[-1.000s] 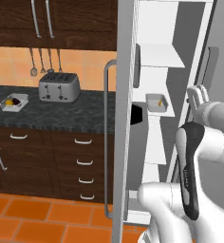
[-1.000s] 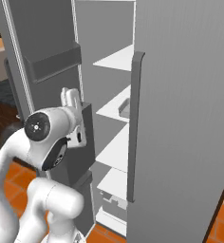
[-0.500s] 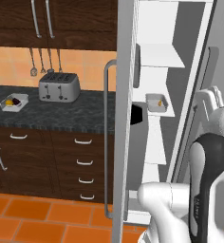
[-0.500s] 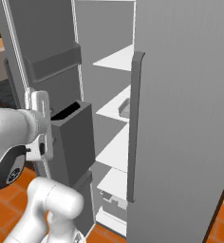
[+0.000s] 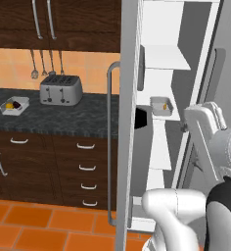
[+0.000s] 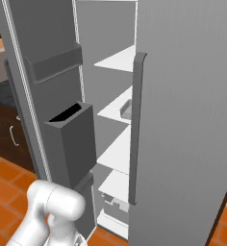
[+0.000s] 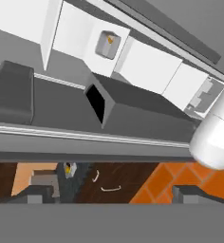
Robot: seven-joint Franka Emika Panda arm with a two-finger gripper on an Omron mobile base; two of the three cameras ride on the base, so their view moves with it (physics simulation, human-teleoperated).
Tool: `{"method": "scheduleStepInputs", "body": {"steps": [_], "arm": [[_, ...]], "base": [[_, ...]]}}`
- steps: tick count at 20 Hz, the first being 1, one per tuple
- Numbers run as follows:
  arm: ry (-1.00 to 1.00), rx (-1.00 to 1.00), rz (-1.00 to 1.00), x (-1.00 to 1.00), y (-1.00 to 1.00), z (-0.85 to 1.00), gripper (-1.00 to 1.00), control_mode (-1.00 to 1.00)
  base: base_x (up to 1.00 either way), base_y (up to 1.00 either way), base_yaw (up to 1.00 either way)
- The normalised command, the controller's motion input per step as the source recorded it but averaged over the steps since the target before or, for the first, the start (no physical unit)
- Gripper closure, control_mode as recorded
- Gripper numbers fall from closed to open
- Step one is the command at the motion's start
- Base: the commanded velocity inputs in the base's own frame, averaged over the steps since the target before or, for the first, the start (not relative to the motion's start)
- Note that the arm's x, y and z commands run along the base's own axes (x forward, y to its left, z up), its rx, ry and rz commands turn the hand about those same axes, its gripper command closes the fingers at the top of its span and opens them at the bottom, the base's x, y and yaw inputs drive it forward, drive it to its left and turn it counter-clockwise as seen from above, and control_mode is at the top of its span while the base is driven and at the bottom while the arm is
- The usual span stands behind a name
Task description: Take the meat container that has the shrimp and place it on the second highest rack of the freezer. Then take the vegetable container that has the eggplant and lemon and place it on the highest rack of the freezer.
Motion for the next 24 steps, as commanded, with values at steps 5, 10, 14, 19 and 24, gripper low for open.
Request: {"method": "scheduleStepInputs", "body": {"steps": [5,10,14,19,24], "arm": [[0.04,0.0,0.11,0.65,0.52,-0.05,-1.0,-1.0],[0.02,0.0,0.09,0.0,0.59,-0.1,-1.0,1.0],[0.0,0.0,0.0,0.0,0.0,0.0,-1.0,1.0],[0.0,0.0,0.0,0.0,0.0,0.0,-1.0,1.0],[0.0,0.0,0.0,0.0,0.0,0.0,-1.0,1.0]], "base": [[0.0,0.0,0.0],[-0.08,0.2,0.03],[-0.27,1.0,0.17],[0.13,1.0,0.14],[0.08,1.0,0.08]]}}
